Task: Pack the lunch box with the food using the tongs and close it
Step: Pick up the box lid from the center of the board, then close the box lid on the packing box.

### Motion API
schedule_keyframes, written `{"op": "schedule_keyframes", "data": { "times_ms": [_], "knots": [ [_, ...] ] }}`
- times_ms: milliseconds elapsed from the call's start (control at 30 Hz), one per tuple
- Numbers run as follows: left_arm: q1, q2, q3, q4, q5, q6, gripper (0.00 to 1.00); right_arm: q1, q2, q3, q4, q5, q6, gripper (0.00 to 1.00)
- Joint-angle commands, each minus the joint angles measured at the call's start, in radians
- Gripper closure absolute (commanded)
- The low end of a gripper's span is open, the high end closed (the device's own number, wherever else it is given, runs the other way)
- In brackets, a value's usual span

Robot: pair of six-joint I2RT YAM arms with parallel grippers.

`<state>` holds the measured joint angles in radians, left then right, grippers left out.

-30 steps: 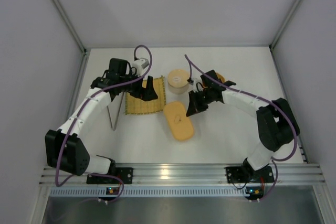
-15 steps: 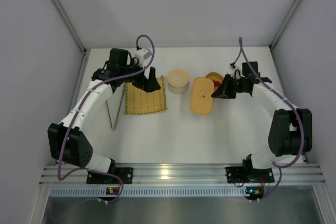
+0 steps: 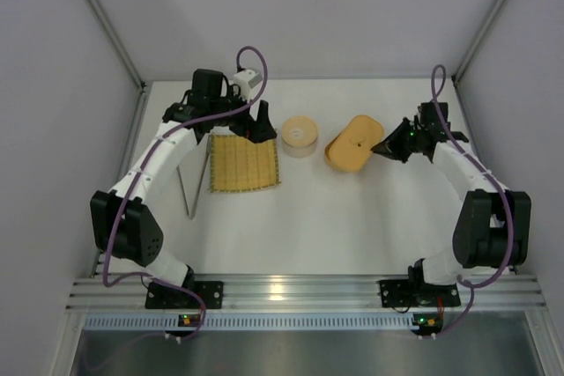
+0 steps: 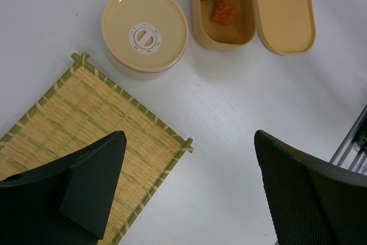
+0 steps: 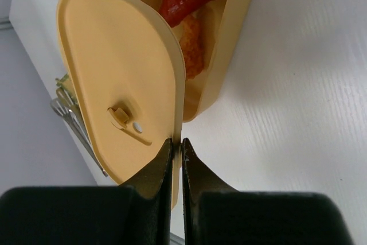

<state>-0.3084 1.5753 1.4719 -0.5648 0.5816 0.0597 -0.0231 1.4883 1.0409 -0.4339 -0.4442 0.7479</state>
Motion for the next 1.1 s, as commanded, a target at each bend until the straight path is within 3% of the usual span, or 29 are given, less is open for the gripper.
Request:
{"op": "schedule_keyframes", "data": {
  "times_ms": [0, 233, 1067],
  "knots": [
    [-0.003, 0.0, 0.022, 0.071, 0.006, -0.015, 0.02, -0.017, 0.021, 0.05, 0.06, 0.084, 0.131, 1.0],
    [-0.001, -0.011, -0.01, 0.089, 0.003, -0.023, 0.02, -0.015, 0.042, 0.015, 0.152, 0.139, 0.226, 1.0],
    [-0.001, -0.029, -0.082, 0.103, 0.017, -0.038, 0.02, 0.052, 0.196, 0.082, 0.233, 0.185, 0.214, 1.0]
  ]
}}
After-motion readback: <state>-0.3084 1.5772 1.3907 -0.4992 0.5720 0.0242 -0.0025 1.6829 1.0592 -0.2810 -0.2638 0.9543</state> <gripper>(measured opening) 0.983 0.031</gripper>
